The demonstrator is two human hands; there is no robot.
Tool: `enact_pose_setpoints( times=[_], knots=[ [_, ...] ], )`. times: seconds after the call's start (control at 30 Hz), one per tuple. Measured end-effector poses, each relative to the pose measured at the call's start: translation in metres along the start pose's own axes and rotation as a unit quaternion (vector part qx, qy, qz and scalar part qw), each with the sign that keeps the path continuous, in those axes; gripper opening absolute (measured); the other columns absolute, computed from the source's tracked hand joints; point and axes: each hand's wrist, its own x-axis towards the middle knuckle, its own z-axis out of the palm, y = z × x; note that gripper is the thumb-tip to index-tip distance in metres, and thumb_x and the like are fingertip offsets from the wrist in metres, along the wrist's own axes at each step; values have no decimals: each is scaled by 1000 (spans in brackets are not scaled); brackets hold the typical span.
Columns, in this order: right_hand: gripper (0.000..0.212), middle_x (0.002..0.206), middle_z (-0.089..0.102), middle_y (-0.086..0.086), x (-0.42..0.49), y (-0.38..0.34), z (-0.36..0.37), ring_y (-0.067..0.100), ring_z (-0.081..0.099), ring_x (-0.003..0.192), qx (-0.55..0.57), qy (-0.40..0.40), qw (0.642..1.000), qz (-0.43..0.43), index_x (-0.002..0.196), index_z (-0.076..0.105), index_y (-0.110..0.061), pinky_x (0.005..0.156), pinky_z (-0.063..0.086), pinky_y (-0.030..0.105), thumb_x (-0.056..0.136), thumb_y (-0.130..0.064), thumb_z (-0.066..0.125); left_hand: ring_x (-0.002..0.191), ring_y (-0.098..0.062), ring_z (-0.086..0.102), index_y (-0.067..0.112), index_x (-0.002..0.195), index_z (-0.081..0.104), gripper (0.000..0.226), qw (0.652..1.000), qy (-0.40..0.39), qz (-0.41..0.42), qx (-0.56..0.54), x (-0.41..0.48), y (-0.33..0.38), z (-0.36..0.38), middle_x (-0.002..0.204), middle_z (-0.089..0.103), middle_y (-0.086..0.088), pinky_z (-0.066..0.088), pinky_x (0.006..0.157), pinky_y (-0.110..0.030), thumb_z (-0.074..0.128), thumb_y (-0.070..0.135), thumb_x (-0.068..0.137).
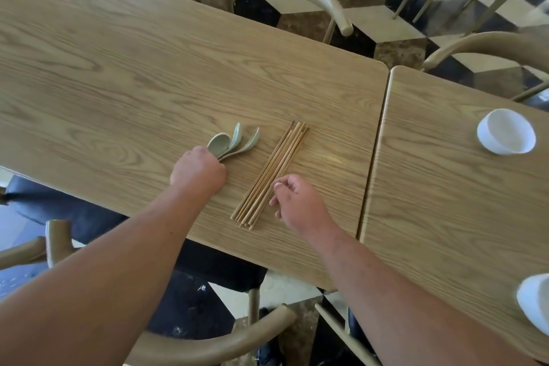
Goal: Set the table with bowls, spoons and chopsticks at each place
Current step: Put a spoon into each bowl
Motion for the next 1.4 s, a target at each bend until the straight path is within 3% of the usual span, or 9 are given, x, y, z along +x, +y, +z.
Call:
enact_pose_setpoints(
  times=[0.17, 0.37, 0.47, 0.6, 0.73, 0.93, 1.17, 1.3, 1.4],
  knots=[
    [21, 97, 77, 9, 2, -5, 3, 15, 64, 66, 34, -24, 999, 14, 108, 67, -23, 55, 53, 25, 110, -28, 46, 109, -40, 65, 6, 116, 50, 29, 998, 4, 60, -5, -9, -5, -1, 115, 65, -18, 43, 77, -41, 57, 31, 104],
    [25, 96, 77, 13, 6, -12, 13, 19, 65, 66, 79, -50, 995, 30, 109, 66, -17, 63, 56, 36, 111, -30, 45, 88, -33, 57, 10, 107, 41, 16, 993, -21, 111, -30, -26, 0, -7, 96, 57, -9, 43, 74, -40, 46, 25, 105],
    [25, 102, 75, 18, 6, -13, 10, 23, 65, 72, 142, -57, 987, 50, 110, 65, -15, 65, 56, 37, 111, -34, 50, 74, -23, 57, 11, 108, 45, 15, 987, -21, 152, -52, -44, 10, -16, 87, 58, -5, 40, 61, -37, 47, 25, 103],
    [29, 97, 70, 6, 1, -18, -6, 23, 65, 84, 300, -73, 947, 90, 115, 69, -10, 78, 57, 41, 109, -34, 55, 72, -19, 63, 13, 110, 50, 14, 971, -49, 213, -100, -85, 37, -16, 85, 64, -3, 50, 59, -37, 51, 25, 102],
    [25, 93, 76, 3, -19, -11, -51, 18, 70, 84, 446, -80, 887, 87, 98, 76, -14, 79, 56, 34, 107, -25, 56, 78, -17, 67, 21, 110, 54, 12, 951, -94, 245, -166, -124, 66, -10, 89, 68, 3, 59, 71, -41, 55, 23, 98],
    [26, 115, 78, 18, -62, 34, -121, 26, 72, 96, 403, 8, 915, 38, 124, 72, -3, 82, 59, 37, 106, -13, 54, 87, -19, 69, 22, 116, 52, 18, 933, -154, 283, -158, -186, 118, 8, 96, 70, 2, 59, 81, -46, 55, 23, 98],
    [22, 92, 77, 16, -111, 84, -197, 23, 74, 77, 379, 127, 916, 17, 115, 68, -2, 63, 62, 34, 102, 3, 50, 70, -14, 62, 25, 101, 51, 12, 918, -200, 305, -155, -254, 187, 50, 84, 68, 2, 49, 60, -35, 58, 35, 102],
    [15, 89, 75, 17, -132, 114, -241, 25, 74, 77, 358, 137, 923, 17, 107, 63, -2, 74, 65, 45, 103, 1, 50, 66, -18, 60, 20, 96, 55, 16, 912, -227, 280, -195, -288, 219, 72, 79, 68, -2, 51, 63, -40, 58, 34, 102],
    [16, 82, 70, 12, -146, 143, -276, 25, 72, 69, 323, 171, 930, 33, 111, 63, -5, 66, 63, 41, 106, -3, 48, 68, -18, 57, 22, 90, 53, 16, 916, -226, 264, -200, -310, 239, 90, 81, 65, -3, 51, 65, -45, 57, 31, 102]
  ],
)
